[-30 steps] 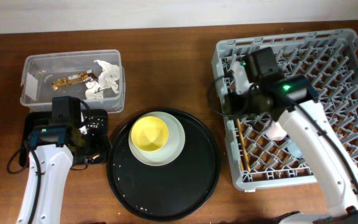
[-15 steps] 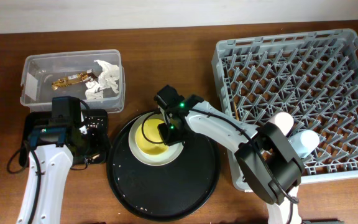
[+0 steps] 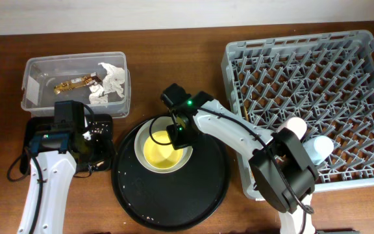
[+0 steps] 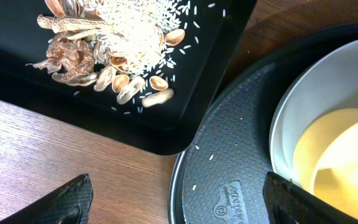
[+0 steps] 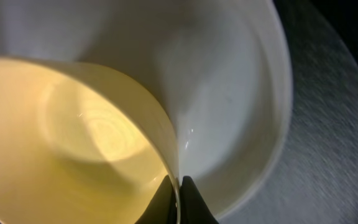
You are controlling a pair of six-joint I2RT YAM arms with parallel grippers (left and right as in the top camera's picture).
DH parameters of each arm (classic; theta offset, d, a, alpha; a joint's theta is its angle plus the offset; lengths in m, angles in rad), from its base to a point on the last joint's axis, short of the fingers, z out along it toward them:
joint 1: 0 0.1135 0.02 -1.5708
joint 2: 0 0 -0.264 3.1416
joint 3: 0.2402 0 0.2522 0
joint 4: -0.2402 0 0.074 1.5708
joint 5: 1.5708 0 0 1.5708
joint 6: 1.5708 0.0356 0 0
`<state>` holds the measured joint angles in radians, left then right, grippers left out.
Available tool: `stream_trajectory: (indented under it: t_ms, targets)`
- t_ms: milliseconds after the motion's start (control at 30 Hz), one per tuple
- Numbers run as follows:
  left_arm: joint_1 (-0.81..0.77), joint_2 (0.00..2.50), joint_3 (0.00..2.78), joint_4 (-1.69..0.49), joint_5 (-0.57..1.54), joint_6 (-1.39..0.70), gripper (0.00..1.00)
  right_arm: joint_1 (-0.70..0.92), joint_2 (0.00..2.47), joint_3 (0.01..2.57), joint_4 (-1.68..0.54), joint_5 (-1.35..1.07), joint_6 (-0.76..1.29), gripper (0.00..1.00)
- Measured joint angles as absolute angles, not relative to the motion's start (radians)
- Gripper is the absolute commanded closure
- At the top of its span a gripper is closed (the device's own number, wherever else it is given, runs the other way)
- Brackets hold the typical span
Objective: Sort waste into correct bins and load items into the dishwasher rack
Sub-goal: 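Grasp the yellow bowl with the right gripper and place it in the rack, then grasp the white plate with the right gripper and lift it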
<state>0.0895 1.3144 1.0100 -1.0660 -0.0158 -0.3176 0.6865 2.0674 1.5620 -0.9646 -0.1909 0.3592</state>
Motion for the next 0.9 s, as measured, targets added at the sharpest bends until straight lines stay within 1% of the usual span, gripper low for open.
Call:
stream_trajectory:
  t_ms: [67,133,200,233,300,333,367,433,533,667,900]
  targets:
    - [0.089,1.314,1.01,-1.066,-0.015,-0.318,0.13,0.661,2.016,1.57,-1.035,-0.081,0.355,0.96]
    - [0.089,1.314,1.01,-1.065,-0.015,-0.318,0.13,0.606,1.838,1.608,-1.045,0.03,0.313,0.96]
    - [0.089,1.314,1.01,-1.061,-0.015,-0.318,0.13,0.52,1.644,1.651,-1.039,0.238,0.281,0.96]
    - [0.089,1.314,1.01,-1.059,-0.016,-0.318,0.13,0.484,1.605,1.653,-1.022,0.353,0.273,0.96]
    - [0.089,1.314,1.01,-1.05,-0.015,-0.318,0.13,0.367,1.594,1.65,-0.918,0.695,0.246,0.96]
    - [0.089,1.314,1.01,-1.052,-0.015,-0.318,0.13,0.339,1.597,1.648,-0.858,0.773,0.222,0.96]
    - [0.089,1.314,1.01,-1.051,-0.015,-0.318,0.13,0.278,1.62,1.649,-0.736,0.894,0.131,0.96]
    - [0.089,1.313,1.01,-1.048,-0.016,-0.318,0.13,0.186,1.694,1.65,-0.645,1.029,0.009,0.96]
    - [0.089,1.312,1.01,-1.047,-0.015,-0.318,0.13,0.127,1.845,1.649,-0.618,1.127,-0.061,0.96]
    - [0.089,1.312,1.01,-1.044,-0.015,-0.318,0.13,0.127,1.992,1.649,-0.605,1.151,-0.079,0.96]
    - [0.089,1.312,1.01,-1.035,-0.015,-0.318,0.13,0.188,2.056,1.649,-0.628,1.195,-0.077,0.96]
